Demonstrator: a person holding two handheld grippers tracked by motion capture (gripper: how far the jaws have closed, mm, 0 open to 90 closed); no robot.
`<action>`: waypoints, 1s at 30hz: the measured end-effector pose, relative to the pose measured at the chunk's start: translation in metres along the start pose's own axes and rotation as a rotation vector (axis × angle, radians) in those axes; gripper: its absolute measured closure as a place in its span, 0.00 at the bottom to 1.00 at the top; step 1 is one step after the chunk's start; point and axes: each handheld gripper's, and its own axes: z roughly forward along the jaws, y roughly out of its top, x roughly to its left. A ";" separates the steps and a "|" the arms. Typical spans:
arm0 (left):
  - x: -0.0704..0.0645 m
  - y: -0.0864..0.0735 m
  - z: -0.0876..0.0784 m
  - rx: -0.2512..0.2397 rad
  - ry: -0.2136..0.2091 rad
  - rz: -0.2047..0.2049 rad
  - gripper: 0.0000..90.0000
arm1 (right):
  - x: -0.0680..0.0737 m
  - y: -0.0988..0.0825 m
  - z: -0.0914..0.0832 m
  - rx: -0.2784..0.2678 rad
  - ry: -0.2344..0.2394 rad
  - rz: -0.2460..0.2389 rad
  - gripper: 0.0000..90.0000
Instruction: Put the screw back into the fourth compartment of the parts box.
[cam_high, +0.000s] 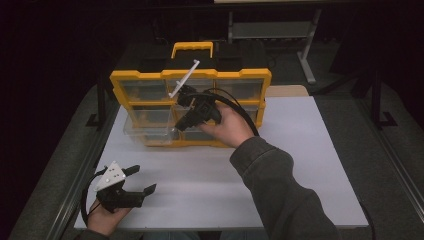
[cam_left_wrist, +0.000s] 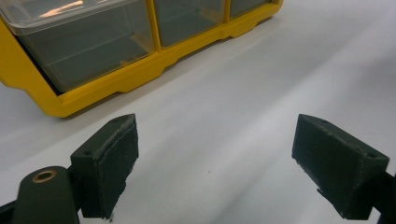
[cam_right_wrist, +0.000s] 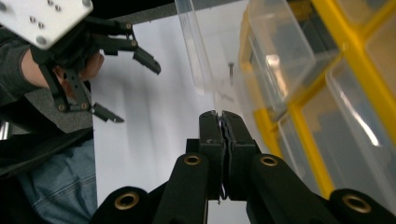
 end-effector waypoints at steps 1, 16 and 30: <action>0.000 0.000 0.000 0.002 -0.002 -0.007 0.16 | 0.000 0.004 0.001 -0.002 0.001 -0.002 0.97; 0.000 0.000 -0.002 -0.006 -0.004 -0.008 0.16 | -0.009 0.060 0.029 0.024 -0.010 -0.005 0.97; 0.001 0.000 -0.003 0.000 -0.003 0.006 0.16 | -0.013 0.067 0.063 0.070 -0.002 0.019 0.97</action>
